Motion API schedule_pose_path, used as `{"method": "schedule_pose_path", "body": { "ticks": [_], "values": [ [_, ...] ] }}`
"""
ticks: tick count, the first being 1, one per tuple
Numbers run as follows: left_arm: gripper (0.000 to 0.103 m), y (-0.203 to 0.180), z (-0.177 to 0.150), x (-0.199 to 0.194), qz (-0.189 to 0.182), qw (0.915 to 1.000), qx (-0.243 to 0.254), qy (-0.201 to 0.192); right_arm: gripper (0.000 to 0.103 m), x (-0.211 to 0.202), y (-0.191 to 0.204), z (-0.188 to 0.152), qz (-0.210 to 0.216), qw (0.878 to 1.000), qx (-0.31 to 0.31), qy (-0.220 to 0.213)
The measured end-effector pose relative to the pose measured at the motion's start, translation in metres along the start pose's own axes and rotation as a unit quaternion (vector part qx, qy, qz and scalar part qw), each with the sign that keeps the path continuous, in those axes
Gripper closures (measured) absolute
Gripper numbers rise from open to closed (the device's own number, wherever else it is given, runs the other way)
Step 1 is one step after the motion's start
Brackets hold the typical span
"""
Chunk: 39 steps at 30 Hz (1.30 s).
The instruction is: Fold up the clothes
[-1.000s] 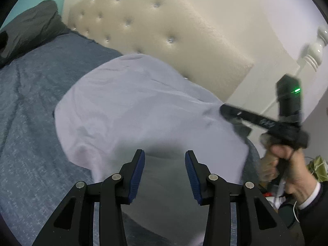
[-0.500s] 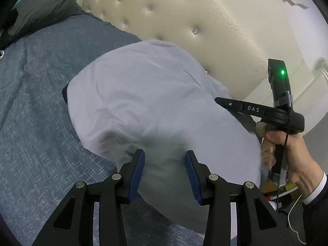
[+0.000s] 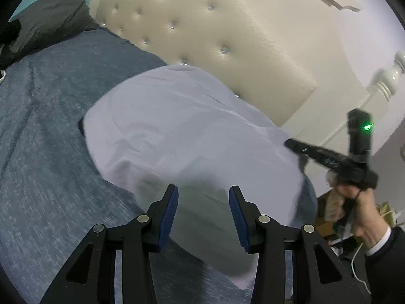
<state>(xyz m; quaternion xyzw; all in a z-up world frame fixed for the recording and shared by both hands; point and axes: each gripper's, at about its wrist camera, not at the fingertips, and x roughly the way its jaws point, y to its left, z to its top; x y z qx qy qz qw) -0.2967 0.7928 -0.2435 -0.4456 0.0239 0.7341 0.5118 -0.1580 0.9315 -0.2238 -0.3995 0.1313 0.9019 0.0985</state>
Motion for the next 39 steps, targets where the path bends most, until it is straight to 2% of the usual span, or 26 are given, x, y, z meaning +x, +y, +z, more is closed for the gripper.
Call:
{"method": "schedule_pose_path", "body": {
  "ticks": [2, 6, 9, 11, 15, 20, 25, 39],
  "values": [
    [0.057, -0.008, -0.007, 0.004, -0.001, 0.9999, 0.005, 0.009, 0.103, 0.007, -0.009, -0.008, -0.005, 1.000, 0.019, 0.013],
    [0.057, -0.021, -0.014, 0.002, -0.002, 0.9997, 0.019, 0.014, 0.103, -0.020, -0.017, -0.016, 0.018, 0.998, 0.046, -0.030],
    [0.056, -0.027, -0.017, 0.001, 0.003, 0.9995, 0.029, 0.012, 0.103, -0.021, -0.013, -0.021, 0.015, 0.999, 0.029, -0.019],
    [0.056, -0.023, -0.020, 0.006, 0.006, 0.9997, 0.018, 0.017, 0.103, -0.016, -0.015, -0.028, 0.008, 1.000, 0.027, -0.008],
    [0.056, -0.022, -0.030, 0.014, 0.016, 0.9994, 0.016, 0.026, 0.103, -0.004, -0.023, -0.046, 0.010, 0.999, 0.054, 0.002],
    [0.055, -0.021, -0.030, 0.003, 0.017, 0.9998, 0.002, 0.015, 0.103, -0.010, -0.019, -0.044, 0.009, 0.998, 0.064, -0.010],
    [0.053, -0.011, -0.028, -0.022, 0.024, 0.9996, -0.012, -0.006, 0.103, -0.036, -0.006, -0.034, 0.009, 0.998, 0.044, -0.040],
    [0.052, 0.019, -0.043, -0.078, 0.052, 0.9972, -0.048, -0.024, 0.103, -0.048, 0.061, -0.037, 0.051, 0.998, 0.023, -0.040]
  ]
}}
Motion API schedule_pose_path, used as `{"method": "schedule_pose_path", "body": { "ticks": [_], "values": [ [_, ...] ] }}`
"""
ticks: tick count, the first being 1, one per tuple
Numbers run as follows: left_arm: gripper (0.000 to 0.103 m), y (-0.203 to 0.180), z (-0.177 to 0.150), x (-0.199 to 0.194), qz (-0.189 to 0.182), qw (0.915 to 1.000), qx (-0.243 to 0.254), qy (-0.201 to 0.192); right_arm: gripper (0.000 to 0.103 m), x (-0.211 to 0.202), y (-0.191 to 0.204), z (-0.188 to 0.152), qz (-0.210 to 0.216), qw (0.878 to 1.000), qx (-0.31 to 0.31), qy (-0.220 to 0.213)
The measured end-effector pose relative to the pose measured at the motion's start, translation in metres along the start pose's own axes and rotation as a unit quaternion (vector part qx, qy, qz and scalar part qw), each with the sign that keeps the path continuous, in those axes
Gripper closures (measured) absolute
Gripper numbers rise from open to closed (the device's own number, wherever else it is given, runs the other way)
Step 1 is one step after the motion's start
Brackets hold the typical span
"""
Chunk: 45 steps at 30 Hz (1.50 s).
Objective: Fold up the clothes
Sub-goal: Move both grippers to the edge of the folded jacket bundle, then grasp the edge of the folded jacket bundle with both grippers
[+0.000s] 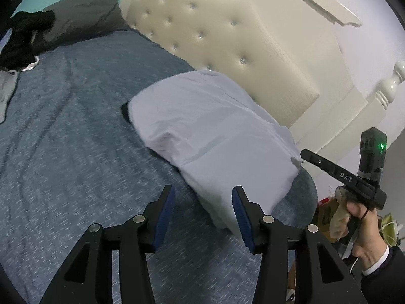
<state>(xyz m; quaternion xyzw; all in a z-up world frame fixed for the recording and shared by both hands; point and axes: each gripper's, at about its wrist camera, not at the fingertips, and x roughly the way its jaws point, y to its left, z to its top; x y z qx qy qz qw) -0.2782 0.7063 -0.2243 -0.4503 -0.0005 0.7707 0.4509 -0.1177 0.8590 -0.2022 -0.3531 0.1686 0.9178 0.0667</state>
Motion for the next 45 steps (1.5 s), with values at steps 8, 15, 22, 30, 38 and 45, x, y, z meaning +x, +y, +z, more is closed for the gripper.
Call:
{"method": "schedule_pose_path", "body": {
  "ticks": [8, 15, 22, 30, 38, 45],
  "values": [
    [0.050, 0.022, -0.005, -0.028, 0.010, 0.9998, -0.013, -0.010, 0.103, 0.014, 0.048, -0.001, 0.040, 0.999, -0.013, 0.013],
    [0.049, 0.062, -0.012, -0.038, 0.019, 0.9992, -0.033, -0.014, 0.103, 0.063, 0.108, 0.015, 0.053, 0.996, -0.051, 0.049],
    [0.040, 0.103, 0.001, -0.010, 0.008, 0.9981, -0.061, 0.001, 0.102, 0.098, 0.132, 0.013, 0.050, 0.995, -0.051, 0.064],
    [0.038, 0.130, 0.032, 0.055, -0.037, 0.9920, -0.119, 0.022, 0.079, 0.073, 0.114, -0.007, -0.001, 0.997, -0.048, 0.061],
    [0.036, 0.126, 0.044, 0.080, -0.026, 0.9946, -0.097, 0.026, 0.055, 0.009, 0.061, -0.040, 0.012, 0.998, 0.050, 0.036],
    [0.035, 0.133, 0.053, 0.098, -0.037, 0.9913, -0.121, 0.036, 0.054, 0.018, 0.076, -0.069, 0.066, 0.993, 0.075, 0.061]
  ]
}}
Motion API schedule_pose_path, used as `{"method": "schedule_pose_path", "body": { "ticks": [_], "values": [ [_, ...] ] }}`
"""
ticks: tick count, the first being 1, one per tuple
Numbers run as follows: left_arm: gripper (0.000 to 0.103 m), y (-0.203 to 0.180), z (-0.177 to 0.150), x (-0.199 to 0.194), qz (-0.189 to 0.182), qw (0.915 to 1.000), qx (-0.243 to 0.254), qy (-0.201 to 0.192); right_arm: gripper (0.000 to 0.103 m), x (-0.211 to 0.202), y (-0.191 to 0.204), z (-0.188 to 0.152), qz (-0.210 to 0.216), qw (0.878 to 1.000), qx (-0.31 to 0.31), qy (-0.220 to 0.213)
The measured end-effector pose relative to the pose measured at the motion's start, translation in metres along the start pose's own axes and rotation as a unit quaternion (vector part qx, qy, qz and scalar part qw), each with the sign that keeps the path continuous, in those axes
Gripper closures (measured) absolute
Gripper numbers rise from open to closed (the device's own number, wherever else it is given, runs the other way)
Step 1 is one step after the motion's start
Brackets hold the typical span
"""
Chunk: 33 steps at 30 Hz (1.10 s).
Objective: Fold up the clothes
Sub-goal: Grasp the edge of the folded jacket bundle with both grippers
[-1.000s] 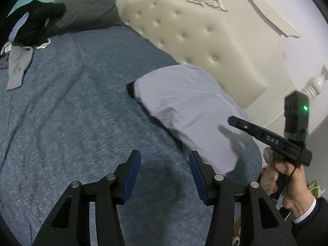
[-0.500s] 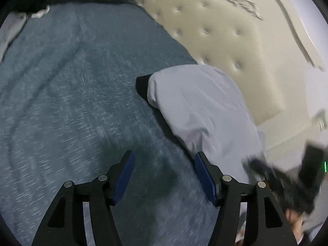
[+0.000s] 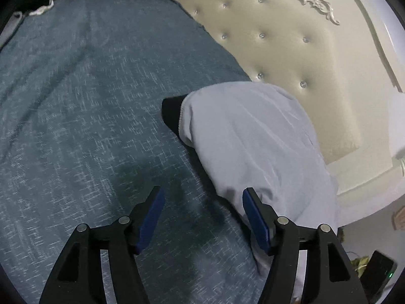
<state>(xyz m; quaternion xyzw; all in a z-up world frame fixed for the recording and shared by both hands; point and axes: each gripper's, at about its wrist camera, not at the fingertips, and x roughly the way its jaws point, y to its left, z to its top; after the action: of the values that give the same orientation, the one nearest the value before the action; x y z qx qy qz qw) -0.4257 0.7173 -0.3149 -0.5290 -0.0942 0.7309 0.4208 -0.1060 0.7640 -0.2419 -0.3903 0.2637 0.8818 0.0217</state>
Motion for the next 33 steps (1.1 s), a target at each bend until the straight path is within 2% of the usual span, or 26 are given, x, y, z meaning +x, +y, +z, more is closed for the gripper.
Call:
{"method": "schedule_pose_path", "body": {
  "ticks": [4, 11, 12, 13, 14, 16, 17, 18, 19, 20, 21, 26, 29, 33],
  "values": [
    [0.035, -0.001, 0.004, 0.004, 0.011, 0.9999, 0.005, 0.002, 0.054, 0.013, 0.007, -0.002, 0.008, 1.000, -0.002, 0.003],
    [0.034, 0.003, 0.016, 0.018, 0.001, 0.9999, -0.011, -0.008, 0.054, 0.026, 0.014, -0.002, 0.008, 1.000, -0.008, -0.011],
    [0.034, 0.003, 0.017, 0.021, -0.004, 0.9998, -0.017, -0.008, 0.056, 0.027, 0.014, -0.003, 0.008, 1.000, -0.010, -0.012],
    [0.034, 0.003, 0.019, 0.024, -0.014, 0.9996, -0.023, -0.006, 0.062, 0.028, 0.014, -0.003, 0.008, 1.000, -0.012, -0.014],
    [0.034, 0.002, 0.020, 0.029, -0.026, 0.9993, -0.027, -0.003, 0.073, 0.029, 0.014, -0.003, 0.007, 1.000, -0.014, -0.015],
    [0.036, -0.002, 0.021, 0.036, -0.035, 0.9991, -0.023, 0.002, 0.080, 0.026, 0.009, -0.005, 0.015, 1.000, -0.021, -0.016],
    [0.039, -0.003, 0.022, 0.040, -0.038, 0.9991, -0.021, 0.003, 0.084, 0.023, 0.007, -0.006, 0.018, 0.999, -0.025, -0.018],
    [0.062, -0.005, 0.023, 0.043, -0.039, 0.9990, -0.020, 0.004, 0.087, 0.018, 0.004, -0.008, 0.022, 0.999, -0.030, -0.019],
    [0.080, -0.006, 0.024, 0.046, -0.038, 0.9990, -0.020, 0.009, 0.088, 0.014, 0.003, -0.009, 0.024, 0.999, -0.035, -0.022],
    [0.082, -0.007, 0.025, 0.049, -0.038, 0.9990, -0.020, 0.011, 0.090, 0.010, 0.002, -0.009, 0.026, 0.999, -0.039, -0.024],
    [0.095, -0.008, 0.027, 0.049, -0.040, 0.9990, -0.018, 0.009, 0.091, 0.007, 0.002, -0.010, 0.027, 0.998, -0.044, -0.027],
    [0.096, -0.014, 0.037, 0.048, -0.040, 0.9992, 0.003, 0.005, 0.095, -0.004, 0.002, -0.014, 0.036, 0.996, -0.068, -0.033],
    [0.096, -0.018, 0.039, 0.048, -0.032, 0.9993, 0.018, 0.009, 0.095, -0.001, -0.007, -0.022, 0.047, 0.997, -0.054, -0.024],
    [0.092, -0.012, 0.037, 0.044, -0.024, 0.9995, 0.010, 0.015, 0.094, 0.002, -0.010, -0.025, 0.051, 0.997, -0.046, -0.016]
  ]
}}
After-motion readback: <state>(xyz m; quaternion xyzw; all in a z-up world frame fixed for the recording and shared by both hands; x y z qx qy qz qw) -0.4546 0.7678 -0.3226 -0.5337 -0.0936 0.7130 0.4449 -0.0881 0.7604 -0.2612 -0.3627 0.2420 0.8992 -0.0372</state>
